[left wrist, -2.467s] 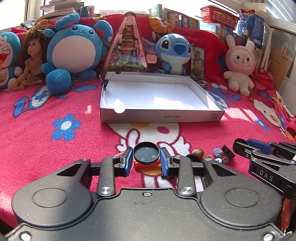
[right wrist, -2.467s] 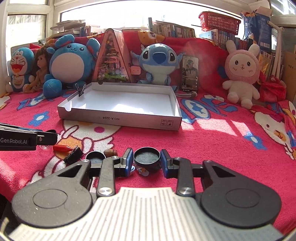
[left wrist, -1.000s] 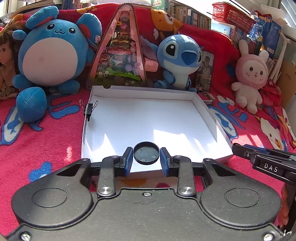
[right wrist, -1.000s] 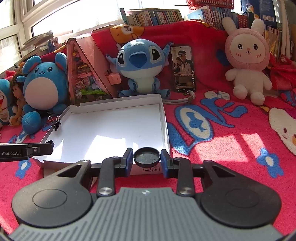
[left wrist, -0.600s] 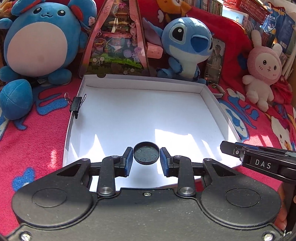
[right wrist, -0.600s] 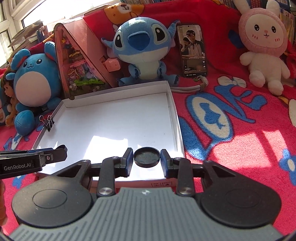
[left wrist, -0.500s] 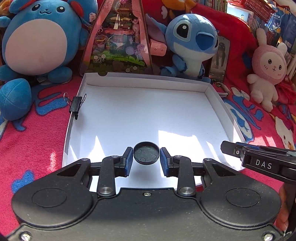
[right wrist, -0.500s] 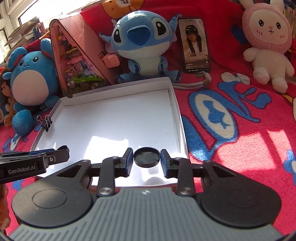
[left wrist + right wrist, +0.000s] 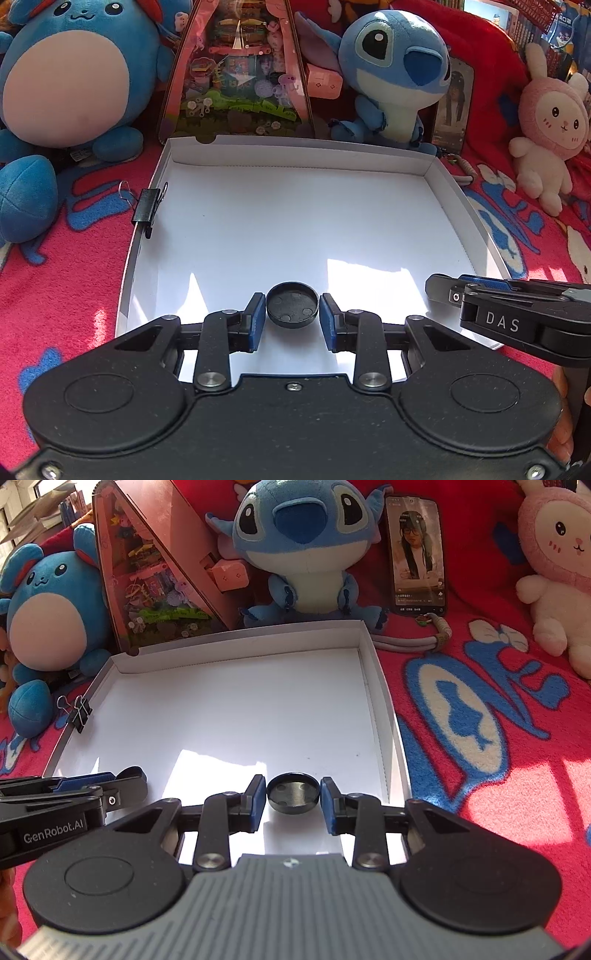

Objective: Organize rigid objects
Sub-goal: 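Carry the black lid in the left gripper into the white tray, then open the left gripper to release the lid inside the tray, then withdraw the left gripper from the tray back toward the objects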

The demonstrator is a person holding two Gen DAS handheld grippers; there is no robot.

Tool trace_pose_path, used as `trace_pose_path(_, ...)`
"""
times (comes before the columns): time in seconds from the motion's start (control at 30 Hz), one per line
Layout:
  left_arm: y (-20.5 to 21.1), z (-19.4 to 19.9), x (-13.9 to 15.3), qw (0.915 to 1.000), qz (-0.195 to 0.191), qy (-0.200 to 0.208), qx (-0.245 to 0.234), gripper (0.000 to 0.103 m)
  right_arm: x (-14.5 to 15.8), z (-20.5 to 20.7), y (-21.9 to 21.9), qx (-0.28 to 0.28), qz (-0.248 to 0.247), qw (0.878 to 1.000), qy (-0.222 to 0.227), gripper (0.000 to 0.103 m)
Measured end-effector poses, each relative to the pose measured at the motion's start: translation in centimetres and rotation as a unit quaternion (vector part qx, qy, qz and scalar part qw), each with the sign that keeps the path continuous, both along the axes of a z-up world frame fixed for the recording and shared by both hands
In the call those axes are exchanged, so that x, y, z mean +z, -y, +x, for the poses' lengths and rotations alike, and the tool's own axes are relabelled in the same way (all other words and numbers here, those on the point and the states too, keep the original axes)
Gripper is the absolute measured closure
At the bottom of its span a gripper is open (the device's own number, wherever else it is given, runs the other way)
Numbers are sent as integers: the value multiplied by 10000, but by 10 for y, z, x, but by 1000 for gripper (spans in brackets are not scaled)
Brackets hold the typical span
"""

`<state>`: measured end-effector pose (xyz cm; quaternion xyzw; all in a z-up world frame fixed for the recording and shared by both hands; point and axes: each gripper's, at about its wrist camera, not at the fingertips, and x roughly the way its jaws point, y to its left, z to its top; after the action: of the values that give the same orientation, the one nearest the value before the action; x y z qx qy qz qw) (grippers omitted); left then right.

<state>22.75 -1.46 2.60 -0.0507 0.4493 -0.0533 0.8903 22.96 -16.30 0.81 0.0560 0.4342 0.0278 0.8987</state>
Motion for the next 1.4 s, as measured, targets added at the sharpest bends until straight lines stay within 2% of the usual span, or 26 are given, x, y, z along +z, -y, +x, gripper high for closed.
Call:
trace_pose_path(0.47,5,-4,-8,9995,276,155,-50,73,-4,3,-4,84,-252,9996,59,66)
trace_pose_path(0.6,7,-6,-8,9991,349,220,-74,72,-5,1,-4,87,-255,9996,103,63)
trace_pose_path(0.63,8,-7,-8,9990,380,236,-90,71,-5,1,-3,78,-243,9996,114,62)
trace_pose_path(0.67,9,-8,-8,9987,422,257,-107,65,-5,0,-3,58,-206,9997,131,62)
trace_pose_path(0.7,11,-9,-8,9984,483,281,-116,59,-5,-1,-2,46,-169,9998,137,59)
trace_pose_path(0.77,11,-11,-8,9977,562,343,-143,57,-5,-4,0,36,-64,9998,159,49)
trace_pose_path(0.87,12,-17,-4,9968,639,440,-210,50,-3,-8,2,79,6,9996,263,46)
trace_pose_path(1.1,7,-36,10,9956,507,706,-364,30,6,-27,7,176,37,9982,578,27)
trace_pose_path(1.27,6,-55,20,9932,537,907,-500,24,15,-44,10,292,-50,9959,850,17)
trace_pose_path(1.4,5,-70,26,9917,505,1040,-560,21,21,-58,11,339,-89,9940,1035,13)
